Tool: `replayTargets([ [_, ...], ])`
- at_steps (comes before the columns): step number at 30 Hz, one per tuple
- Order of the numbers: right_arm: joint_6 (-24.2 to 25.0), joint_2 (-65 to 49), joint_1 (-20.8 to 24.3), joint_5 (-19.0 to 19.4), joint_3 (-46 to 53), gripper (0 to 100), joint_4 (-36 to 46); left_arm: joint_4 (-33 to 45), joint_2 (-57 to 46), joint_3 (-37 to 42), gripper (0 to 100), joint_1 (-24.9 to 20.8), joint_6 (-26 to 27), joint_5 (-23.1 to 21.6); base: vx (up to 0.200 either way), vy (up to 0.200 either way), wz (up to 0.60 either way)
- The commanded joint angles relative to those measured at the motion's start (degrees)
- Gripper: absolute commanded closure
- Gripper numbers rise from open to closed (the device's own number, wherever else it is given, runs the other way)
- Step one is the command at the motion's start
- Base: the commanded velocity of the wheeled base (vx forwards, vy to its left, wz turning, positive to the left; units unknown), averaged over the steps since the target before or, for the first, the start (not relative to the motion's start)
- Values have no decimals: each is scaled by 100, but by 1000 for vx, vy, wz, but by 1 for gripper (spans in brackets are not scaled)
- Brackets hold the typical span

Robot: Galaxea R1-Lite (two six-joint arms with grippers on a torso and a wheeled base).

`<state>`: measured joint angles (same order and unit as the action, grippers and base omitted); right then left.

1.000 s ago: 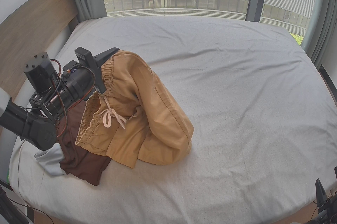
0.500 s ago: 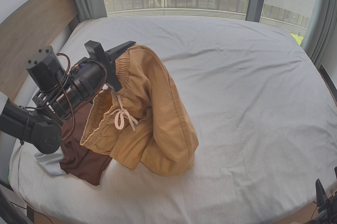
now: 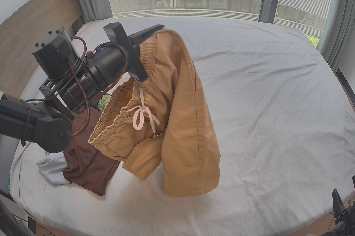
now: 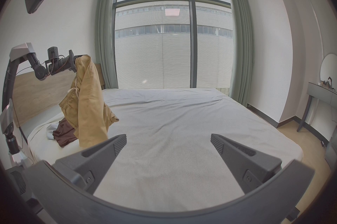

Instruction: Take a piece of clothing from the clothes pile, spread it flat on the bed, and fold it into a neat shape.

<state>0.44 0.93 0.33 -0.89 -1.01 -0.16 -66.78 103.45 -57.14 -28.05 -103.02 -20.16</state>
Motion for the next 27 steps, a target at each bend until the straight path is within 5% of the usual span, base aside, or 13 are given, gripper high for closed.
replayTargets([
  [1, 0, -66, 2, 1, 101, 0, -2, 42, -9, -430, 100, -51, -420, 4, 0, 0, 0],
  [27, 0, -66, 2, 1, 101, 0, -2, 552, 96, -1274, 100, -1001, -464, 30, 0, 0, 0],
])
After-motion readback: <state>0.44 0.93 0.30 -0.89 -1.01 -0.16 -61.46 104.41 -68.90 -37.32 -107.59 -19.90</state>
